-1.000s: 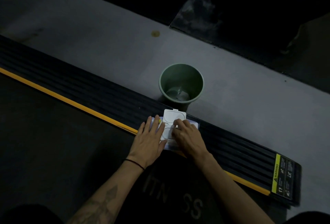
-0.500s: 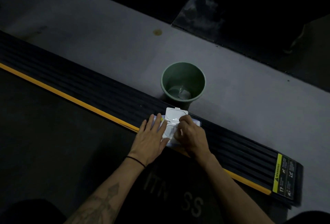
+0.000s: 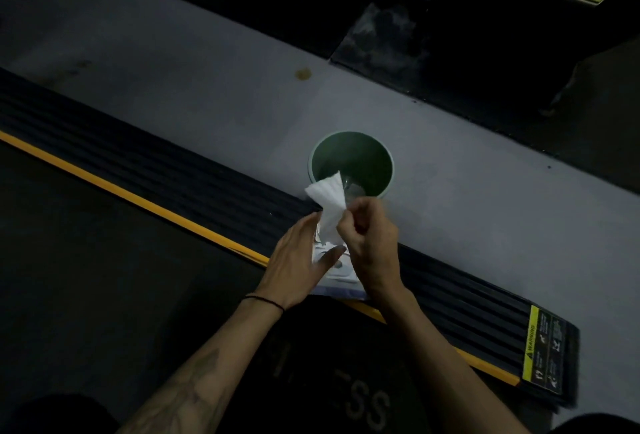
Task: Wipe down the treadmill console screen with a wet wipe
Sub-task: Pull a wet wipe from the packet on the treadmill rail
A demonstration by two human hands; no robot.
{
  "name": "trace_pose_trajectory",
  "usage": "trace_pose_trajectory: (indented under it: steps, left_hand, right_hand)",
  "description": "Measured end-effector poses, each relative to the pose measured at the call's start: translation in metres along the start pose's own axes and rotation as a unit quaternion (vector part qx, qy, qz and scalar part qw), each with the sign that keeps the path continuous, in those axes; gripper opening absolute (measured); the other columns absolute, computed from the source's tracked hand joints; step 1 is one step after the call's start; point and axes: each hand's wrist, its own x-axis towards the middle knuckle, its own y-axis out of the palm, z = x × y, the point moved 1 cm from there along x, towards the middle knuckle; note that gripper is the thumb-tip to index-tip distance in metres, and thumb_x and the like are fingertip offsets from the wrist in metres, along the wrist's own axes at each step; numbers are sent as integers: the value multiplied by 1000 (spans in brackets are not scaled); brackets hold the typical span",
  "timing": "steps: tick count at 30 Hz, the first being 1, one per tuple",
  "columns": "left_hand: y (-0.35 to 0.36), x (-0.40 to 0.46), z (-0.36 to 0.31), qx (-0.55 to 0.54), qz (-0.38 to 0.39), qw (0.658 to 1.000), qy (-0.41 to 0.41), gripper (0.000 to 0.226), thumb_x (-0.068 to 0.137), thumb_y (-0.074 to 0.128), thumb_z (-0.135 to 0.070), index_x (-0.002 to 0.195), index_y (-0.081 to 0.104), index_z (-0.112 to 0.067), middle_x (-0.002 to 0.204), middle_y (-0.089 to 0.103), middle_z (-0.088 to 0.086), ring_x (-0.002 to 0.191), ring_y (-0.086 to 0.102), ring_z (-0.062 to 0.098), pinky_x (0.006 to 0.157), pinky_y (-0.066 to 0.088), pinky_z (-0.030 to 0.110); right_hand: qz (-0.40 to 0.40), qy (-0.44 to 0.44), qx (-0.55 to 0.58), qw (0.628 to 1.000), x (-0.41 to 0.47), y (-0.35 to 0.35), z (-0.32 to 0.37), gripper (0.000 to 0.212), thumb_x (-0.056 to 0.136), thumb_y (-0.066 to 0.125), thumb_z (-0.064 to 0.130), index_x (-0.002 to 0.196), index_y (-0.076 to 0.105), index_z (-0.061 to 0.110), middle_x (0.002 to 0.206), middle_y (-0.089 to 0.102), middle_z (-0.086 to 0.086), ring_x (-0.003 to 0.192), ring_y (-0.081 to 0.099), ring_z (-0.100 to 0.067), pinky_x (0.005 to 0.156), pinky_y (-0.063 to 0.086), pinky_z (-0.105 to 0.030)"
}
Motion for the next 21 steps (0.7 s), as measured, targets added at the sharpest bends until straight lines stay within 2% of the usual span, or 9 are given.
trace_pose_trajectory:
  steps: [2,4,7,8,11,14,17,19,21]
  left_hand:
    - [-4,0,-10,-68,-19,997,7,59,96,58,-58,145,48,-26,138,51,-10,124,54,8,98,49,28]
    - [-6,0,-16,-96,-37,995,0,38,100,62,-43,131,56,-23,122,55,-9,108,59,9,83,48,23]
    - [-5,2,-18,-141,-68,987,-28,13,102,61,-33,107,62,-22,102,60,-8,92,61,8,72,46,14]
    - [-5,2,-18,-142,-83,986,-30,10,103,60,-30,104,63,-21,100,61,-7,91,61,9,71,45,14]
    - [-7,4,-15,-74,-120,990,3,17,104,59,-23,103,71,-10,103,62,0,91,62,14,74,48,24]
    - [-6,3,-14,-63,-126,990,13,17,101,64,-20,110,74,-10,109,63,2,94,62,14,77,54,27]
    - [-5,2,-15,-107,-131,986,-2,14,97,70,-20,108,74,-13,106,61,0,93,63,7,78,53,17]
    - [-4,4,-16,-131,-134,982,-16,5,93,73,-17,98,73,-15,98,63,-2,88,62,-1,74,48,9]
    - [-4,6,-17,-169,-124,977,-45,6,93,73,-13,93,70,-18,90,66,-5,81,62,-8,71,47,6]
  right_hand:
    - [-11,67,62,996,-2,2,-3,13,98,60,7,93,56,18,83,65,5,78,66,-13,71,60,-33]
    - [-23,130,139,981,-2,5,-8,13,100,56,7,93,57,18,86,66,-2,82,67,-22,77,60,-42]
    - [-18,188,202,961,-5,7,-13,11,100,55,3,93,58,11,82,70,0,79,70,-17,77,62,-40]
    - [-19,202,211,956,-7,8,-15,10,99,55,2,93,59,9,85,71,-4,81,70,-19,78,61,-42]
    - [-34,252,226,940,-11,8,-22,9,98,54,3,92,60,6,100,68,-25,85,68,-28,80,59,-47]
    - [-26,284,221,933,-14,8,-30,11,97,52,1,90,60,4,95,67,-20,85,67,-30,76,59,-43]
    - [11,303,233,924,-16,8,-31,13,97,52,-2,88,61,1,88,64,-15,75,66,-21,66,59,-33]
    - [30,335,291,896,-16,11,-26,14,98,52,-1,88,62,3,86,66,-14,71,67,-16,64,58,-29]
    - [40,387,363,847,-18,13,-22,18,103,52,14,99,67,5,92,74,-13,83,70,-21,76,57,-34]
